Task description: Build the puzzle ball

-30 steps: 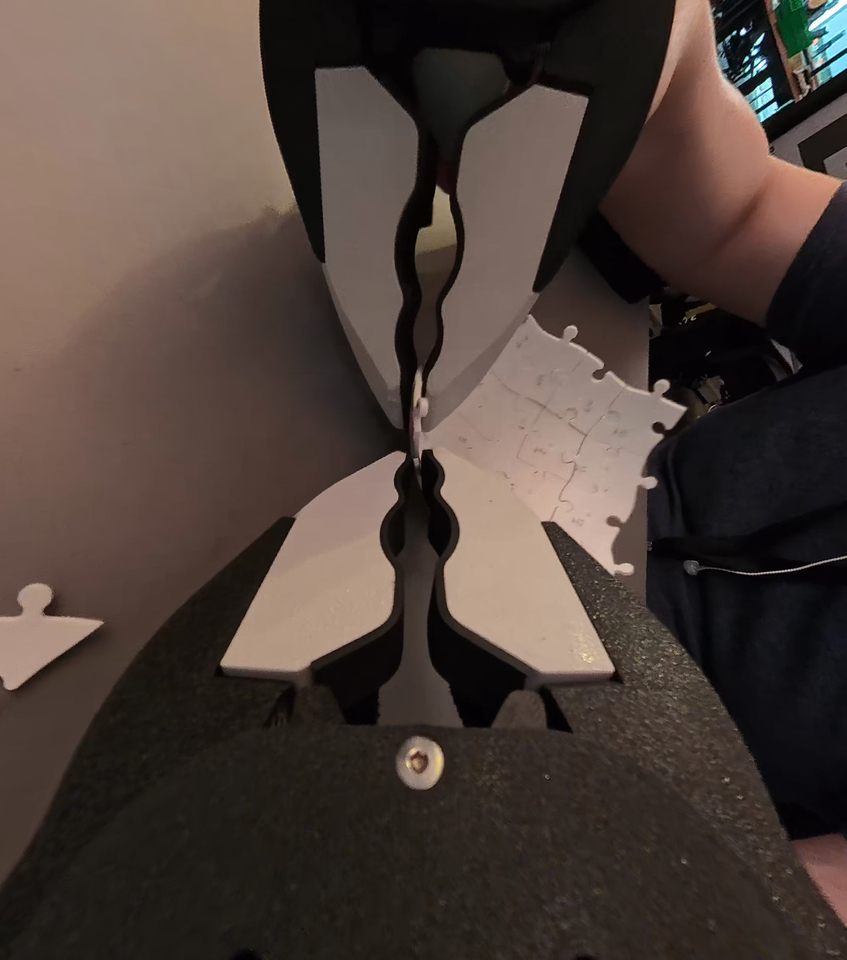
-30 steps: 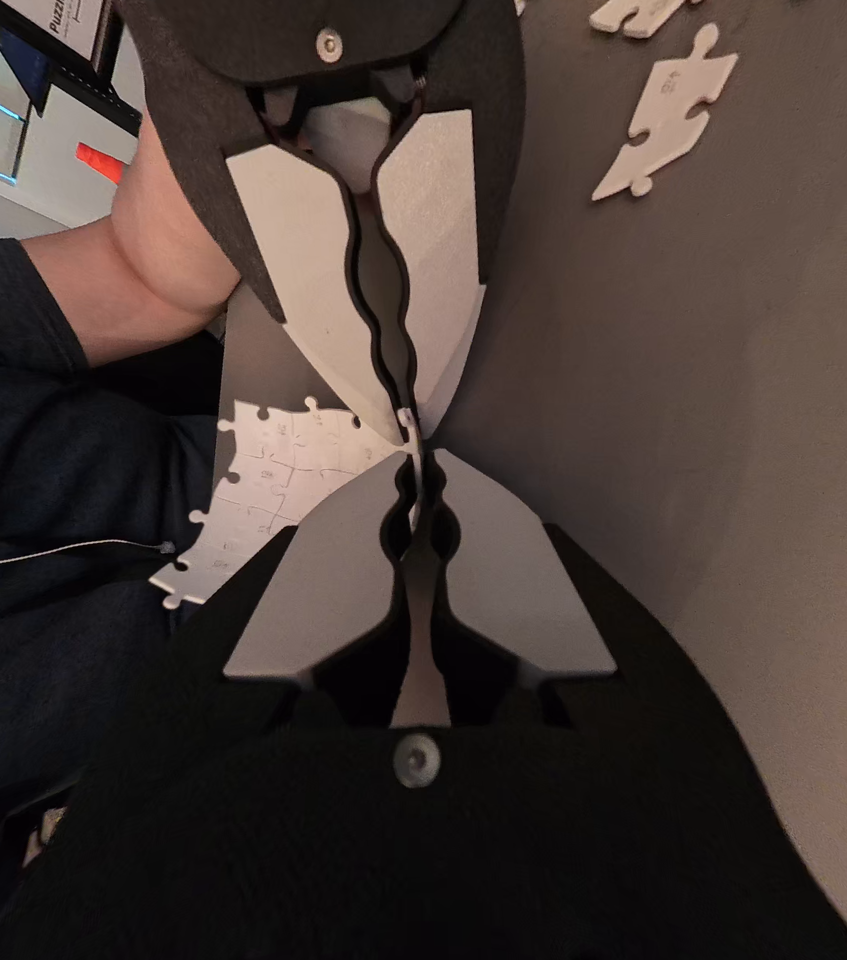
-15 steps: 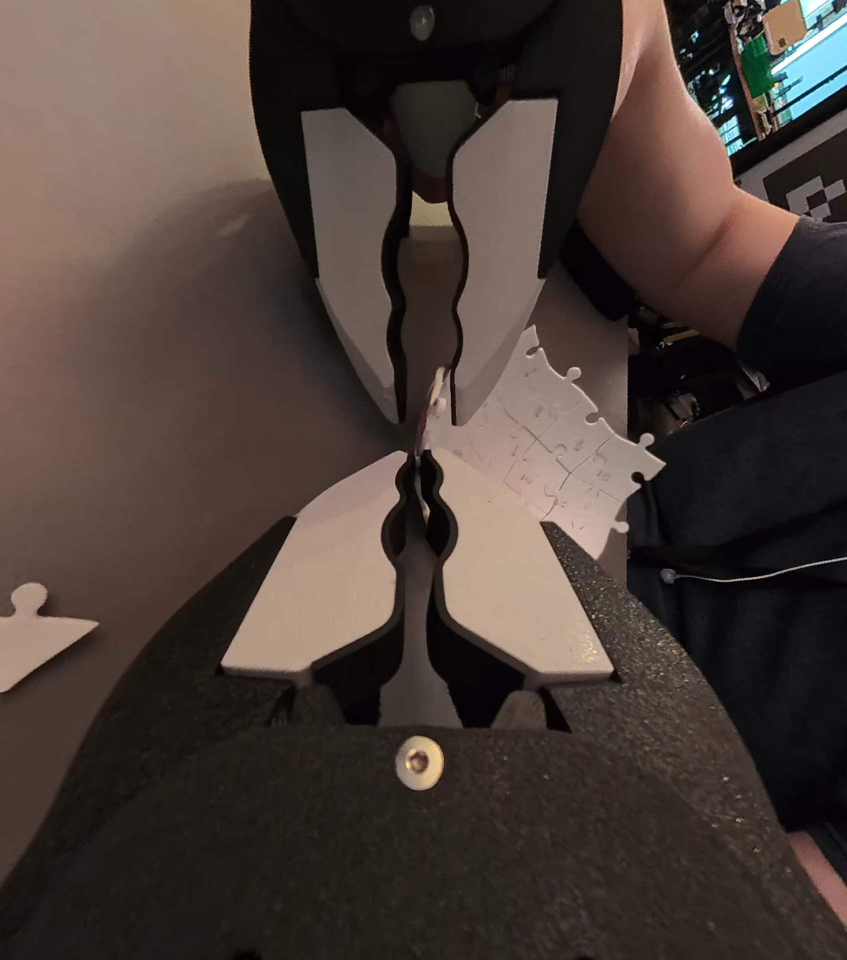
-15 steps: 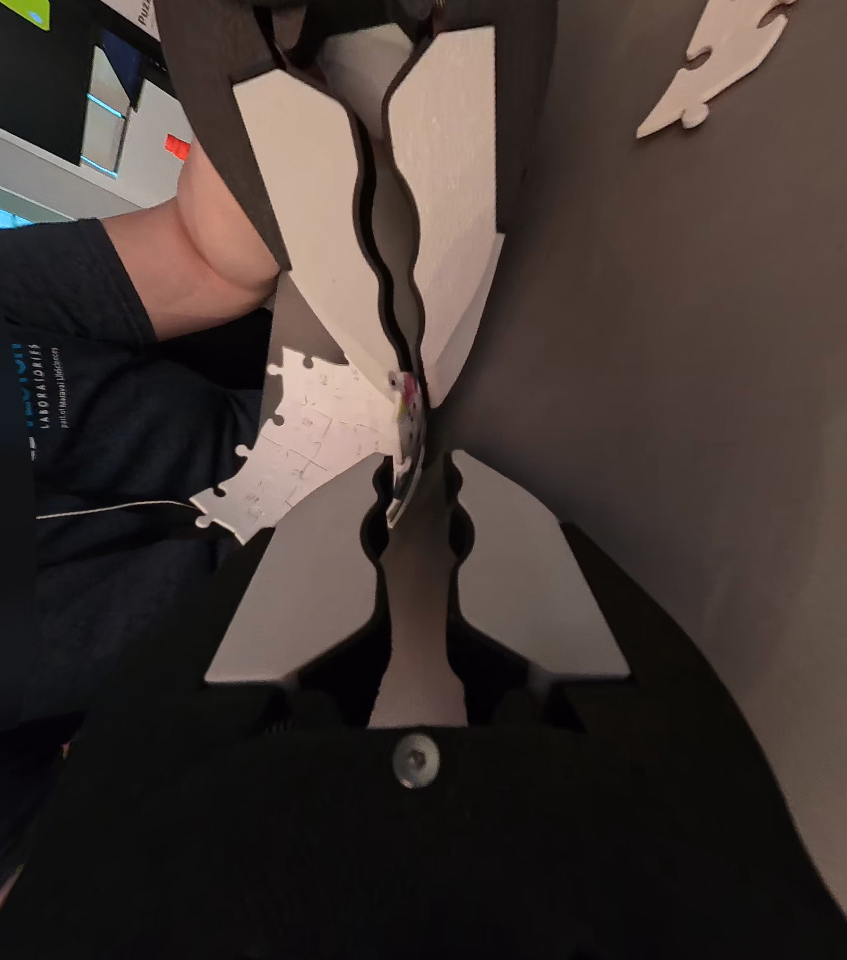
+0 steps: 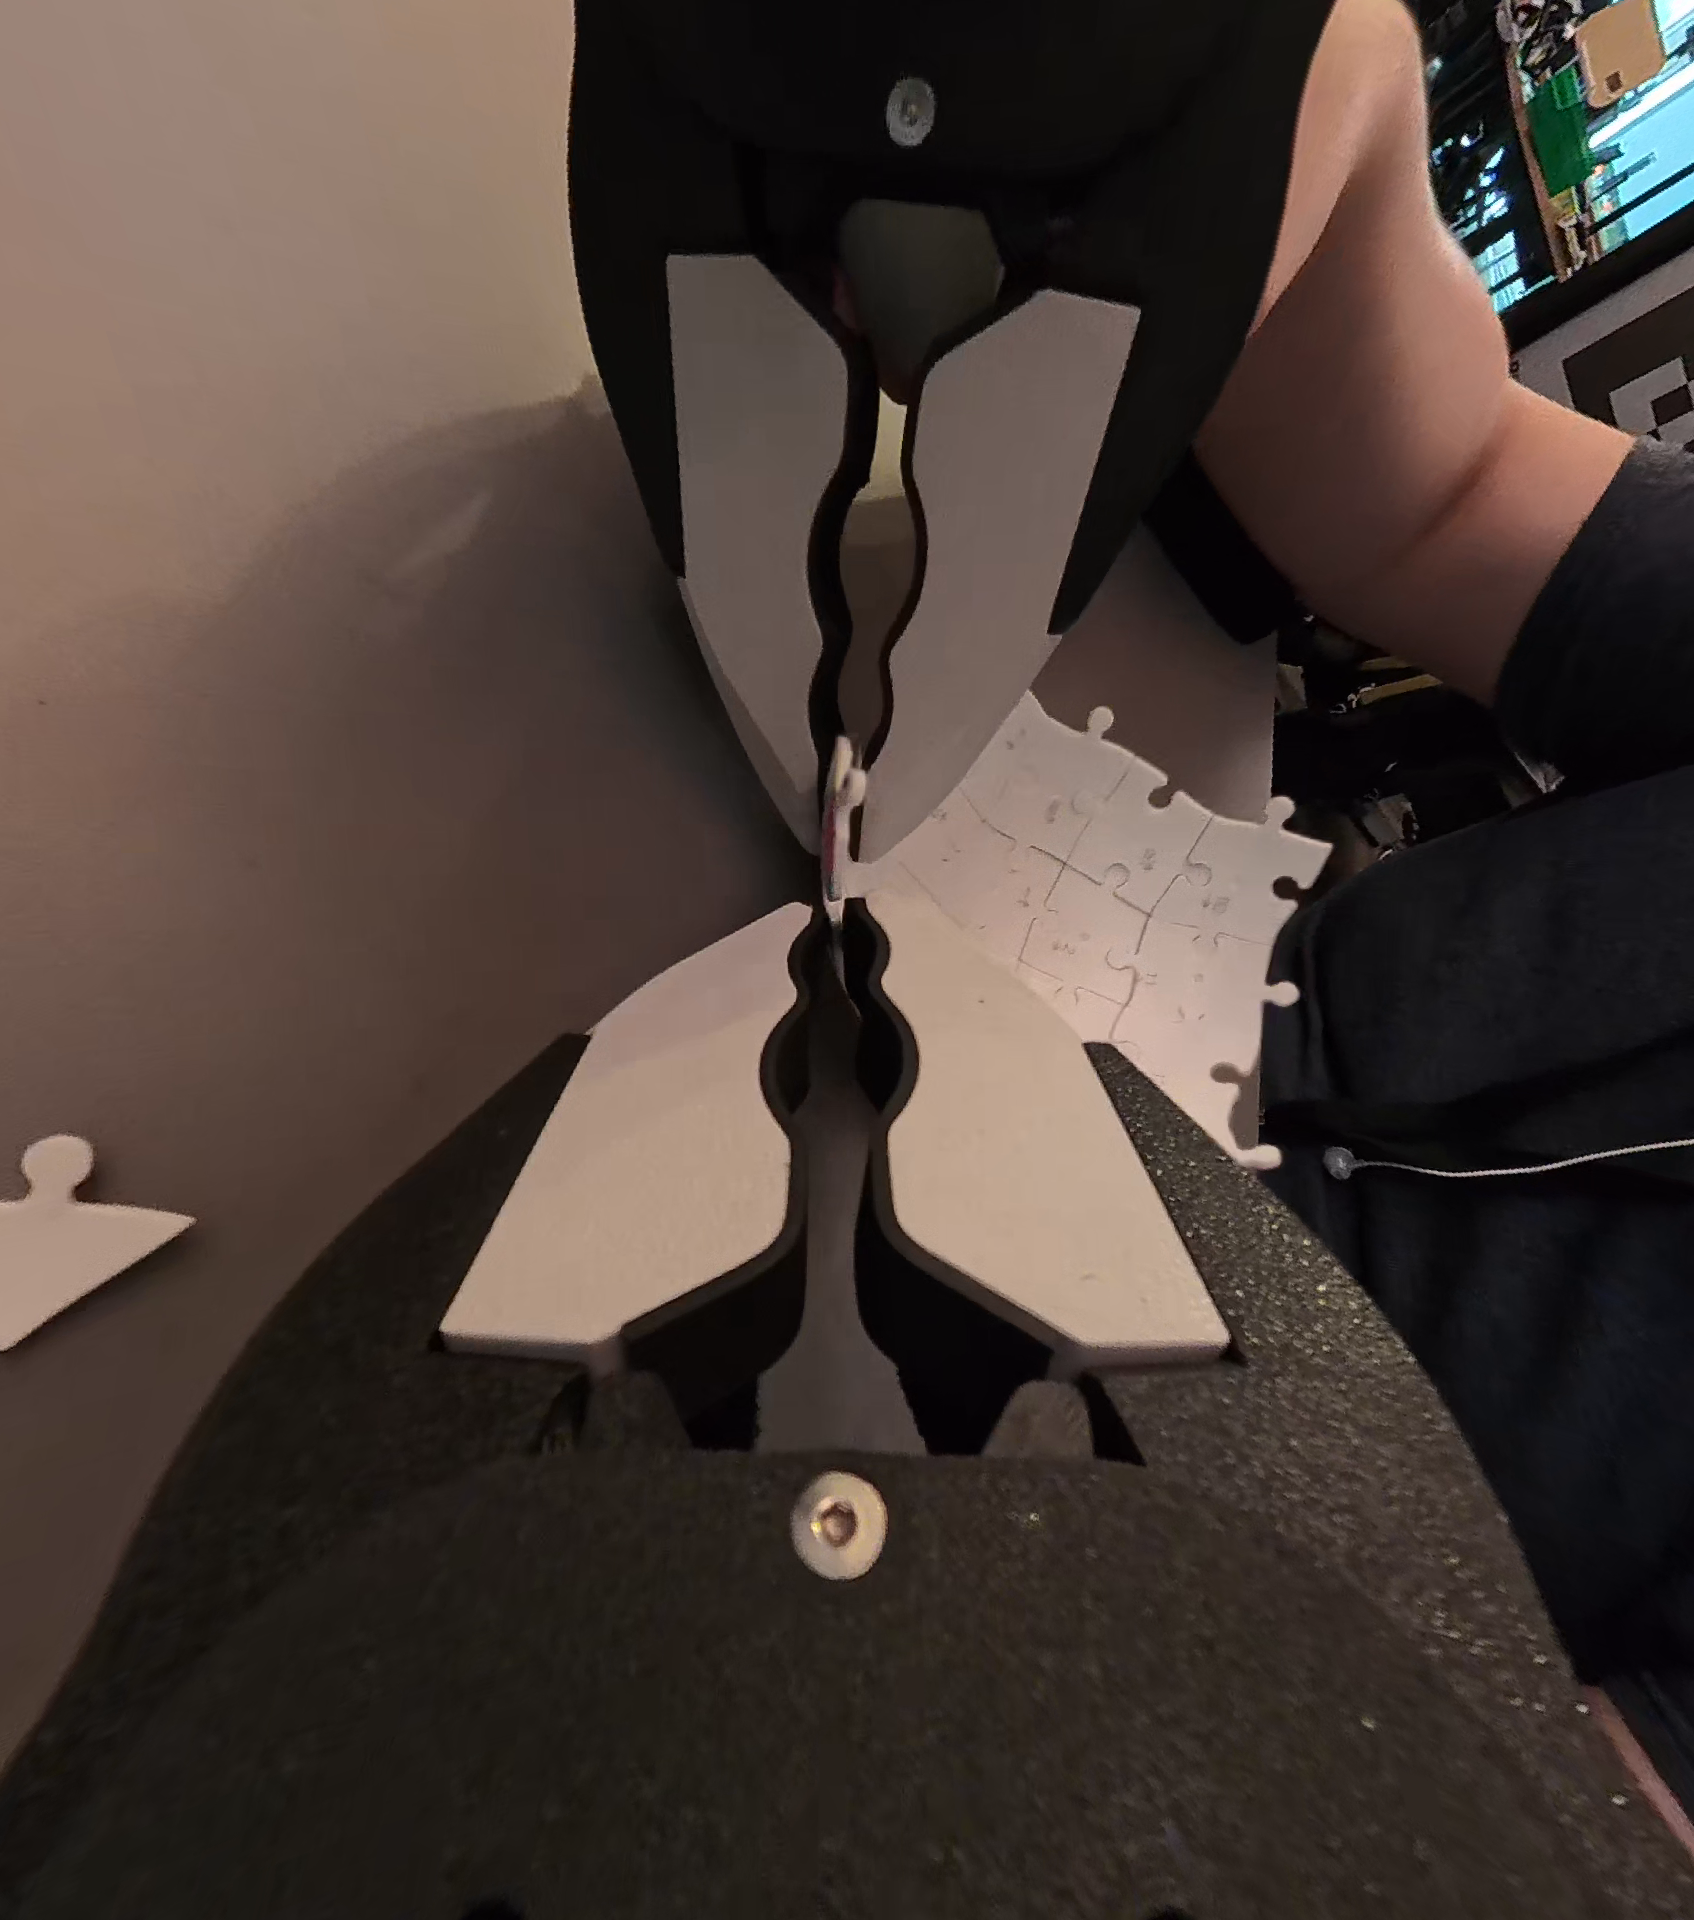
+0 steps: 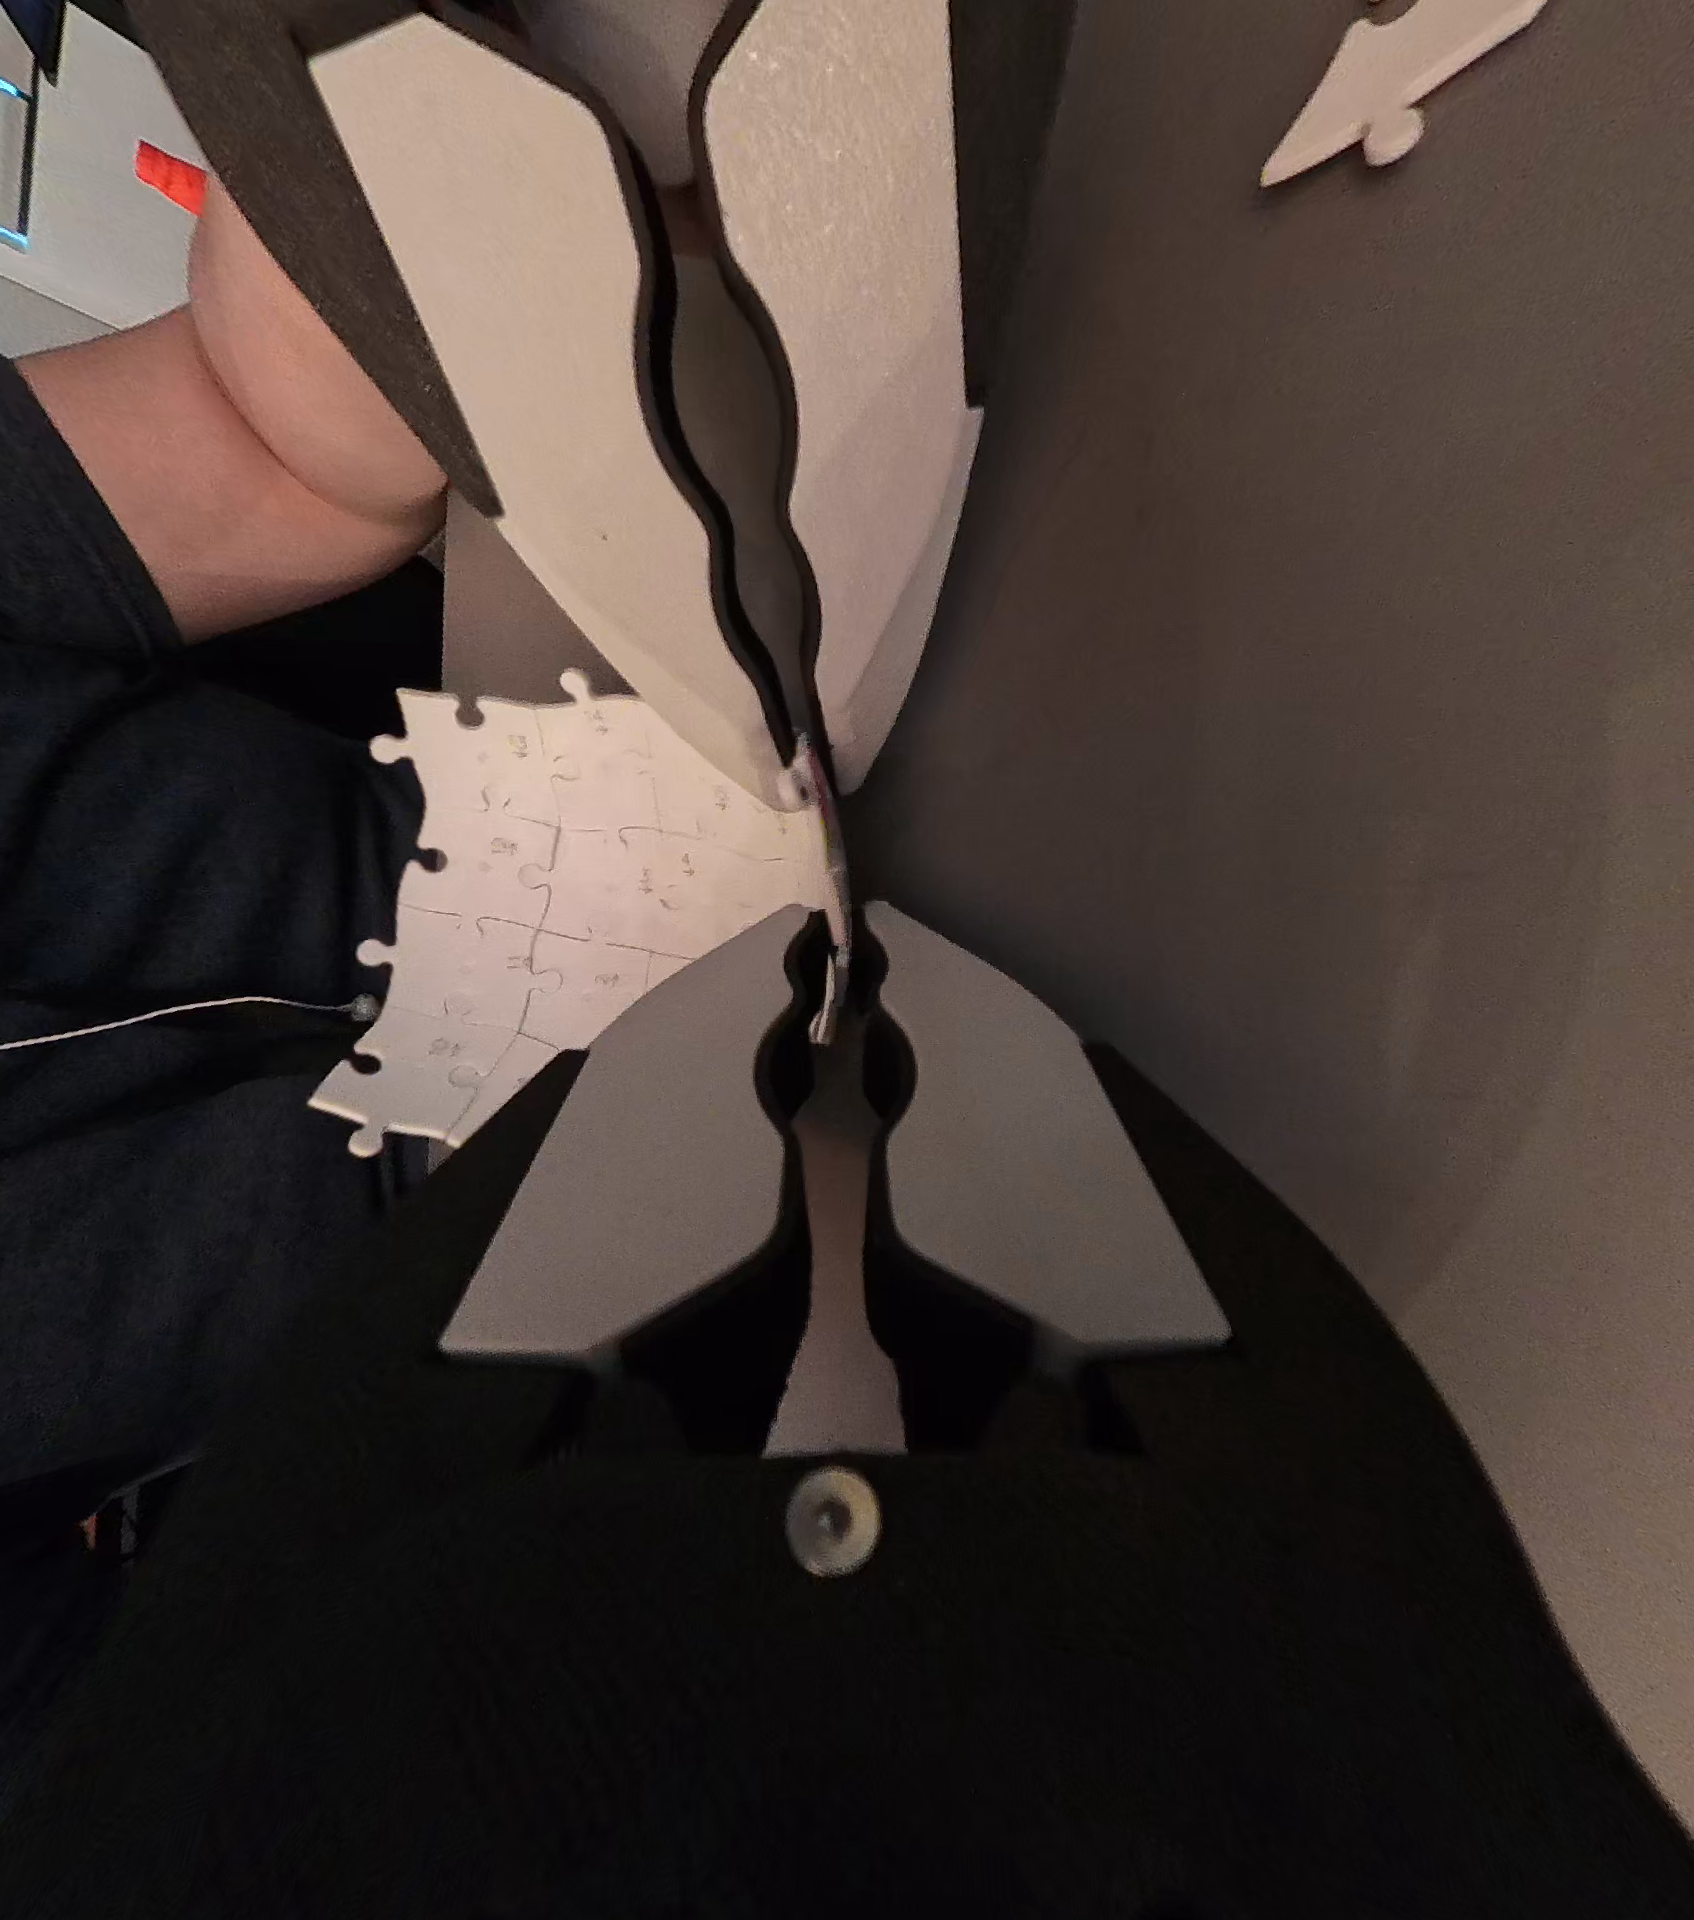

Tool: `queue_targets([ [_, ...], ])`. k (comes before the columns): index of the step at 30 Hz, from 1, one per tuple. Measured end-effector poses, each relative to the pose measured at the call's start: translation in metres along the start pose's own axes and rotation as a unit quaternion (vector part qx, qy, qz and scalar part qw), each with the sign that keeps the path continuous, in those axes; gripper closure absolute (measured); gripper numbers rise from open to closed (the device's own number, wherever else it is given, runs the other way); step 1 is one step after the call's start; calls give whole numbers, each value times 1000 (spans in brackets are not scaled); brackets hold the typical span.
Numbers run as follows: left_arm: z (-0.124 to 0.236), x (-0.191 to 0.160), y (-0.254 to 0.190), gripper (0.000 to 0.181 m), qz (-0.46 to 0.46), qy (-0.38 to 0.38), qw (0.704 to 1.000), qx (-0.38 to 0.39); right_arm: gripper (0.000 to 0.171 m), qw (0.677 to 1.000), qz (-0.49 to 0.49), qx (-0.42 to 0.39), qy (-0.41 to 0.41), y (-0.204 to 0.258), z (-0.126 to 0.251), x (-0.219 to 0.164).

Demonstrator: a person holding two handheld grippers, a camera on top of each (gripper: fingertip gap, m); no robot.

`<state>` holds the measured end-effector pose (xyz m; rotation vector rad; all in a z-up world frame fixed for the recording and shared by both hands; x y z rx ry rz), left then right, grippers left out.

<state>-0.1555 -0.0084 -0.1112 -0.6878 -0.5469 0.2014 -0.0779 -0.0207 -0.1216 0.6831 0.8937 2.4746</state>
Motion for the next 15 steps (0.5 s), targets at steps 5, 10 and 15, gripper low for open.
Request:
queue_targets([
  [5, 0, -1, 0, 179, -6, 2, 1000, 2, 167, 1000, -1, -12, 5, 1, -1, 1],
  [10, -1, -1, 1, 179, -4, 2, 1000, 0, 167, 1000, 5, -15, 5, 0, -2, 0],
  [15, -1, -1, 1, 179, 0, 3, 1000, -4, 167, 1000, 26, -5, -1, 0, -2, 0],
])
Point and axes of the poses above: each gripper's, where its closed fingertips meet, z back along the fingers, x out of its top, y = z × x across the jaws, the point moved 5 cm from there along z, back along the fingers, and after that the axes turned 12 degrees about y, right-handed, at the moved point
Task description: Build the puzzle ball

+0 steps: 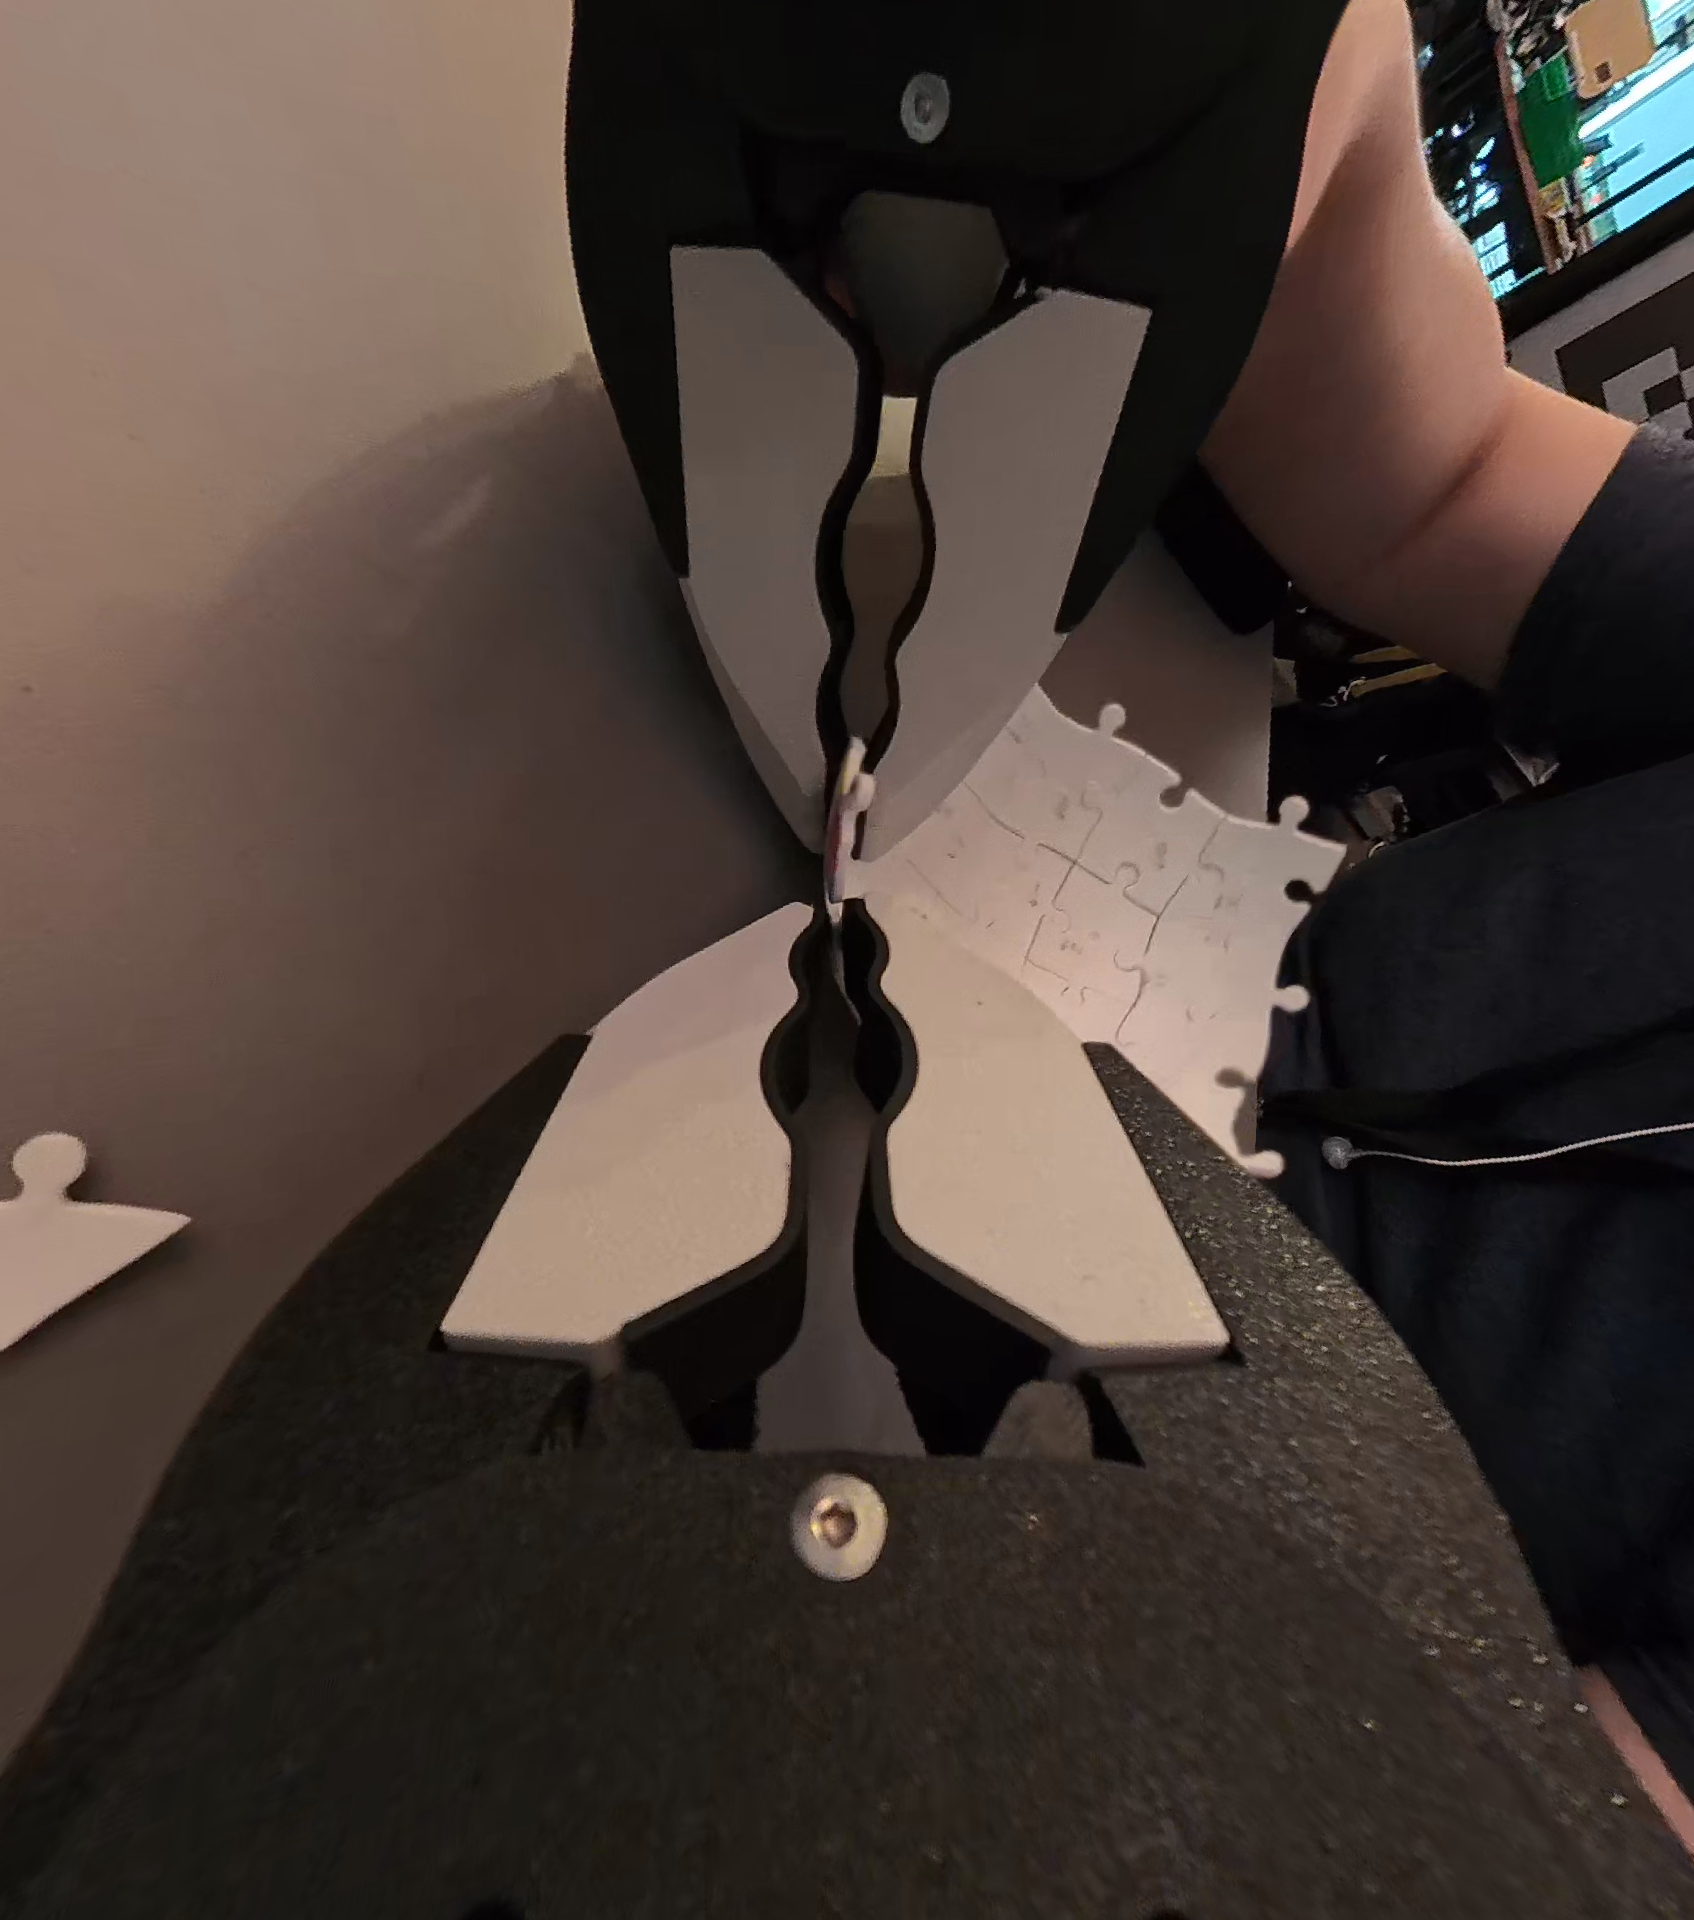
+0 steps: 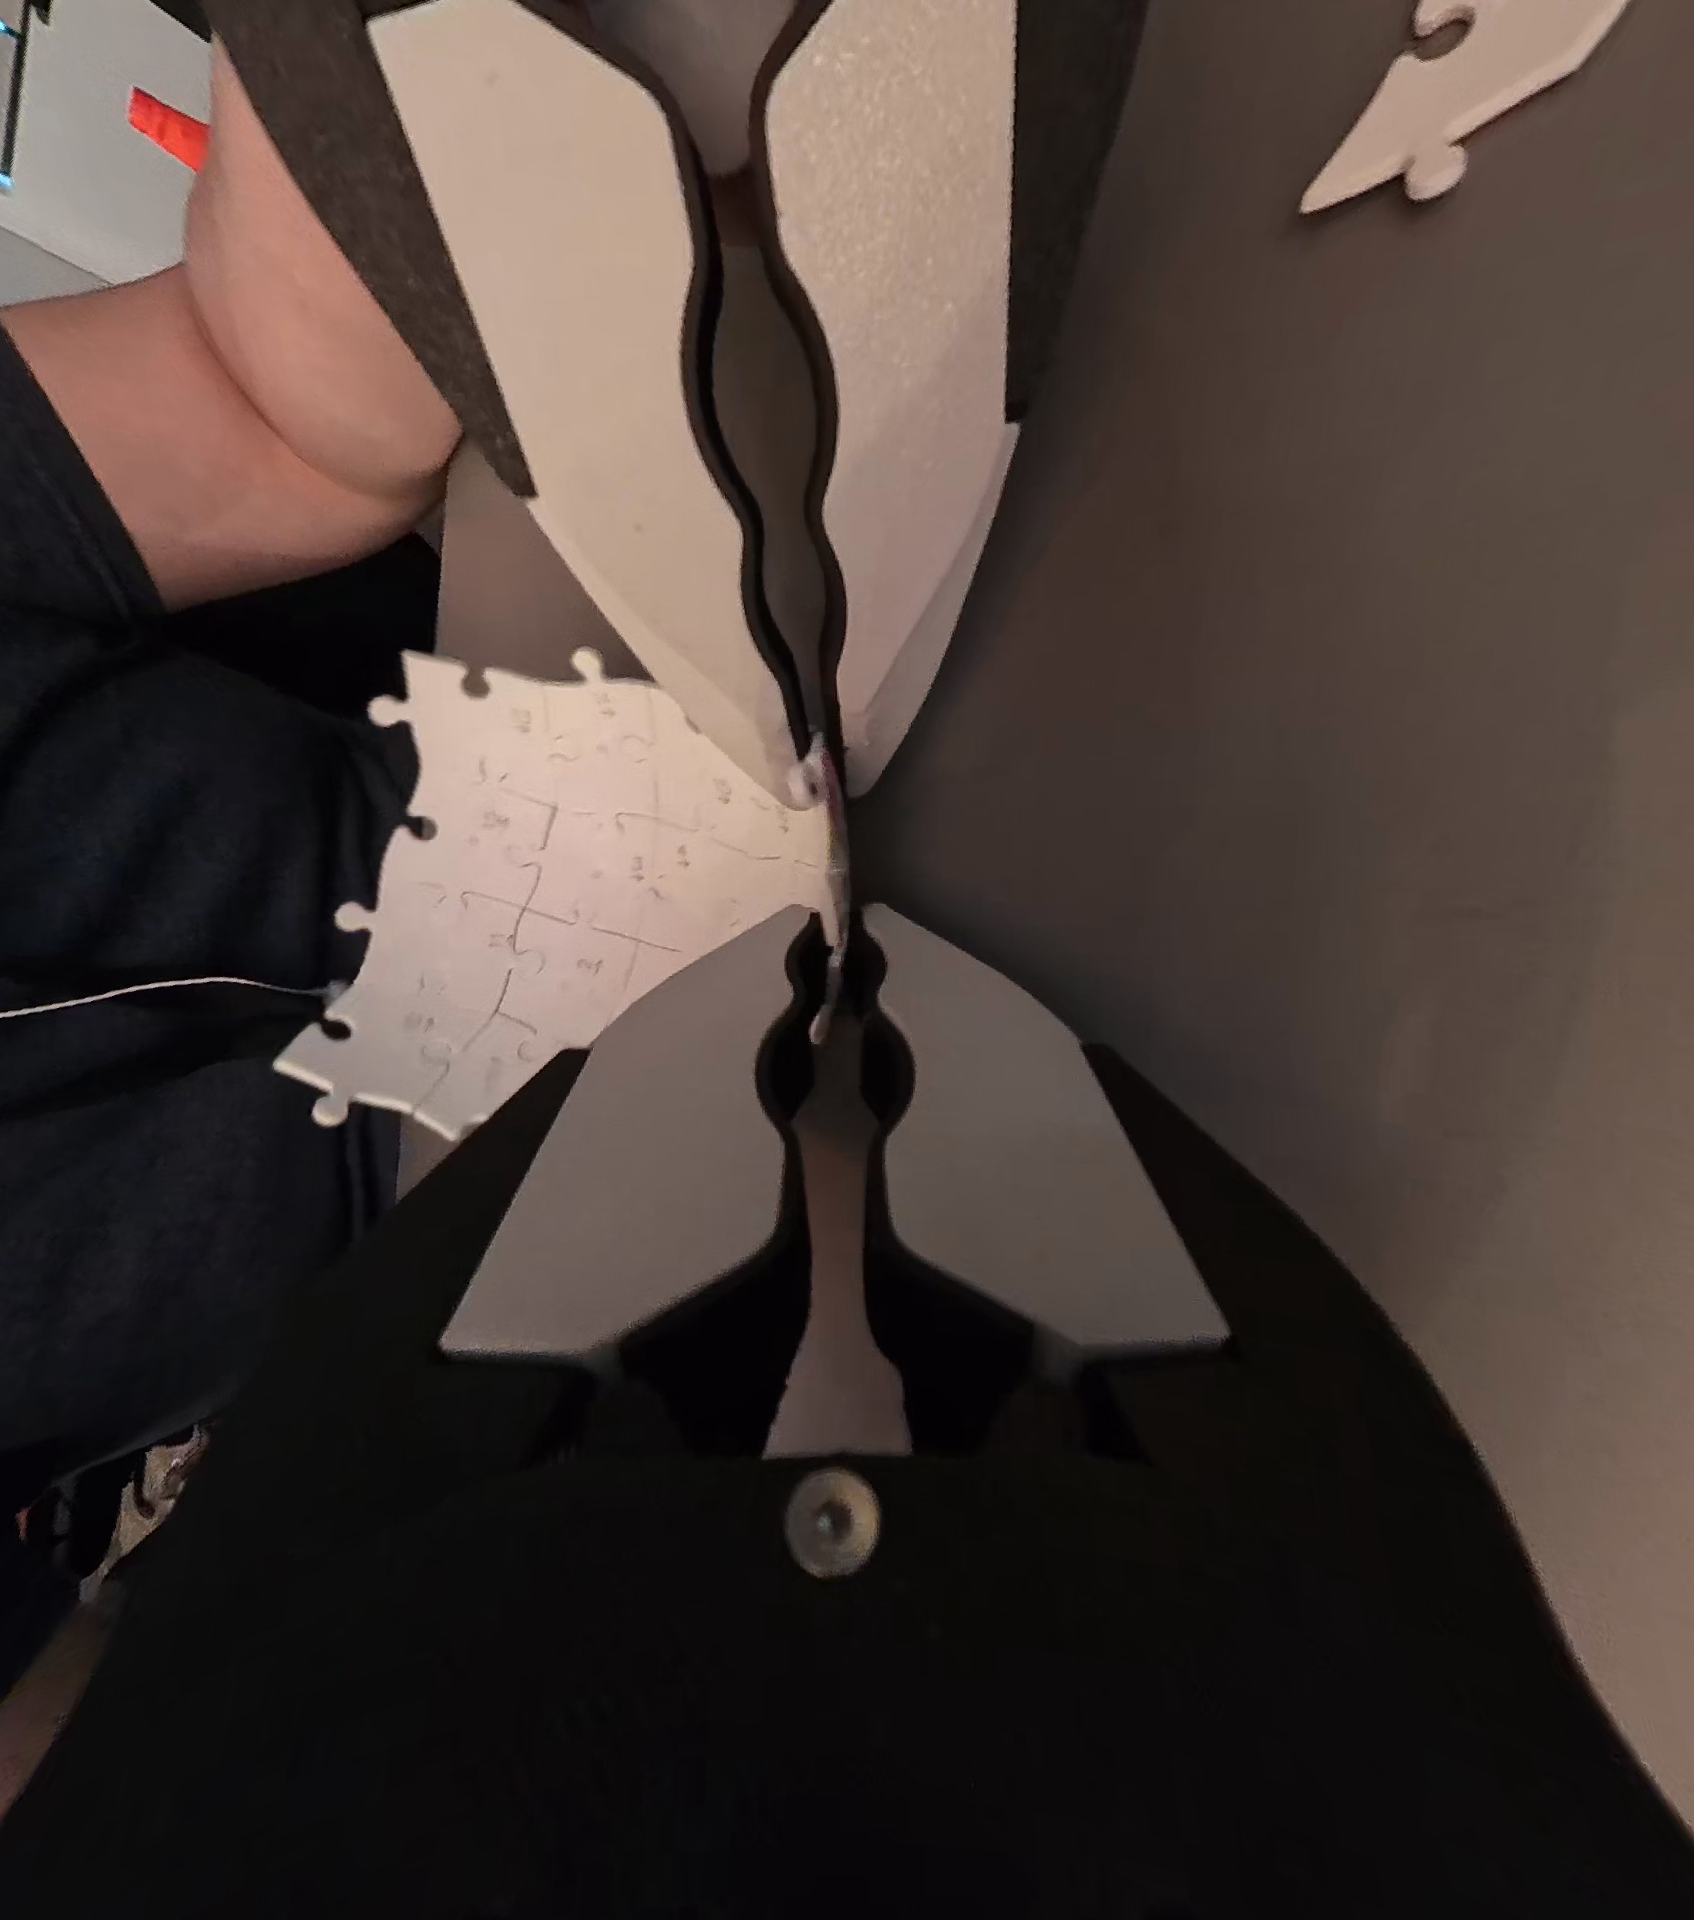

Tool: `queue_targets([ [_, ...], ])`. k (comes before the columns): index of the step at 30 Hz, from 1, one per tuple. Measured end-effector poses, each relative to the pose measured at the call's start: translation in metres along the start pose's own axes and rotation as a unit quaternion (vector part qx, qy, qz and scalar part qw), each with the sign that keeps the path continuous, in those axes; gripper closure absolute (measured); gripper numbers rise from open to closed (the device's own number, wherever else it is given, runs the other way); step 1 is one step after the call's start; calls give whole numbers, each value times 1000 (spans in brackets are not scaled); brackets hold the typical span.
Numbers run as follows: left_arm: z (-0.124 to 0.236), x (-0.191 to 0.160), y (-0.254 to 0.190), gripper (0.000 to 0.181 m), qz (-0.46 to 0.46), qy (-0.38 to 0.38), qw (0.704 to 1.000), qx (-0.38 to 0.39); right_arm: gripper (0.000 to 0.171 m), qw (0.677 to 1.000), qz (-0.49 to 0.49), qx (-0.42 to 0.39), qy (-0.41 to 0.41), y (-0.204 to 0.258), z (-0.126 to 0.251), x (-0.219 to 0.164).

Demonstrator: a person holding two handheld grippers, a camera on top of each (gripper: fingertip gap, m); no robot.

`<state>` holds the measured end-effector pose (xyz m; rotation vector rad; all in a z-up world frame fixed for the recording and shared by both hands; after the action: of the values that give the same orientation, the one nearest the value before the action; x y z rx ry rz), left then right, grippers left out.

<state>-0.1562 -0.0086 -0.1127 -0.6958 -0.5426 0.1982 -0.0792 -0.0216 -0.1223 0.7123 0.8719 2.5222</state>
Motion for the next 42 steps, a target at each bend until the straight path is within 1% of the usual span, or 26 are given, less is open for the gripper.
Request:
queue_targets([
  [3, 0, 1, 1, 179, 8, -4, 1000, -7, 158, 1000, 8, 11, -9, 1, 4, 0],
  [6, 1, 0, 3, 179, 15, -6, 1000, -6, 161, 1000, 3, 9, -1, -1, 6, -4],
  [12, 0, 1, -2, 179, 0, -4, 1000, -7, 167, 1000, 3, 7, 17, 0, 3, -5],
  [19, 0, 1, -2, 178, -6, -4, 1000, 2, 167, 999, 9, -28, 23, 0, 3, -5],
  [22, 0, 1, -1, 178, -8, -2, 1000, 7, 167, 1000, 0, -20, 21, -1, 2, -6],
  [28, 1, 2, -1, 179, 5, -10, 1000, -11, 166, 1000, -9, 12, 11, 0, 4, -4],
  [30, 1, 2, -2, 179, 1, -11, 1000, -10, 159, 1000, -12, 12, -6, -1, 7, -2],
  [33, 1, 3, -5, 178, -7, -11, 1000, -14, 159, 999, -22, 23, -7, -3, 6, -4],
  [38, 1, 4, -7, 178, -13, -15, 1000, -15, 162, 997, -26, 69, 0, 4, -1, -3],
  [40, 1, 4, -8, 178, -15, -13, 1000, -12, 167, 998, -27, 60, 7, 3, -3, -3],
  [42, 2, 5, -8, 178, -15, -17, 1000, -13, 167, 999, -27, 42, 14, 4, 0, -3],
])
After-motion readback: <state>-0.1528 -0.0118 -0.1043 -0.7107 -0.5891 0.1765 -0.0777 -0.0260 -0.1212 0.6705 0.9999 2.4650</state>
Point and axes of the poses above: each gripper's, where its closed fingertips meet, z back along the fingers, x out of its top, y = z × x across the jaws, the point moved 5 cm from there along z, back along the fingers, and after that the axes turned 12 degrees about y, right-handed, at the moved point
